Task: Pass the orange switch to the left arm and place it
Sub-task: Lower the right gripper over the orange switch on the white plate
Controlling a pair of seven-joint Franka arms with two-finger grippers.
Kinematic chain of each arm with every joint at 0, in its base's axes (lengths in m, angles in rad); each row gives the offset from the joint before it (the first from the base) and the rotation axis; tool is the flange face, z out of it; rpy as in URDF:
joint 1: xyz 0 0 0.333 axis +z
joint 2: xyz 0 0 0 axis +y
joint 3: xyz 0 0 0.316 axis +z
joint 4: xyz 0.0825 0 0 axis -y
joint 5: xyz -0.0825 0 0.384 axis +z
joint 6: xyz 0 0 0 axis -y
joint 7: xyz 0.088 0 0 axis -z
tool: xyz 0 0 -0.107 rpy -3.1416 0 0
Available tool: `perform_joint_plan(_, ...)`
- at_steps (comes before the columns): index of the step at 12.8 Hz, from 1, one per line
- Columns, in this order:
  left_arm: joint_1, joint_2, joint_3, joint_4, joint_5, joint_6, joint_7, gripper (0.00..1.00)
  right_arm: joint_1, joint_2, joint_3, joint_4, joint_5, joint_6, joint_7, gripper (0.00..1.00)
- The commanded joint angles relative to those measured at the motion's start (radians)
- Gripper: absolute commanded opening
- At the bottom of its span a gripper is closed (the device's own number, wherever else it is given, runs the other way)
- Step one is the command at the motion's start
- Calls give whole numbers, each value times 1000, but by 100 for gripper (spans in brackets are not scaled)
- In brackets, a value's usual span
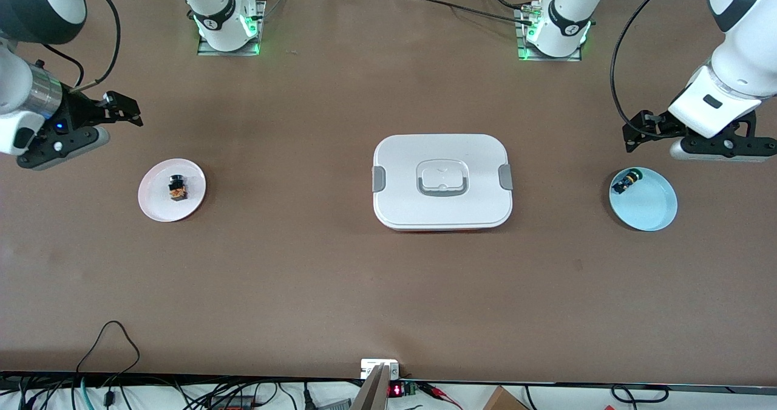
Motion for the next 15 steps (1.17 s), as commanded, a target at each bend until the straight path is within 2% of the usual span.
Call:
perform_joint_plan(1, 21, -7, -2, 5, -32, -18, -5, 100, -33, 40, -1, -50, -9, 85, -260, 100)
perform_joint_plan(4, 19, -7, -2, 5, -31, -18, -5, 100, -107, 51, 1, -232, -9, 342, -564, 100)
perform_joint_plan(6, 18, -5, -4, 5, -29, -19, 7, 100, -120, 60, 2, -323, -42, 497, -780, 100)
perform_joint_plan(8, 18, 4, -8, 13, -27, -19, 7, 100, -126, 82, 19, -371, -59, 588, -1000, 100)
perform_joint_plan(10, 18, 15, -10, 30, -20, -19, 8, 100, -129, 108, 28, -406, -62, 639, -1108, 100)
perform_joint_plan(13, 16, 38, -10, 65, -18, -24, 4, 100, -137, 177, 33, -469, -62, 815, -1320, 100)
perform_joint_plan(15, 16, 39, -10, 67, -18, -22, 4, 100, -150, 214, 39, -472, -62, 834, -1432, 100)
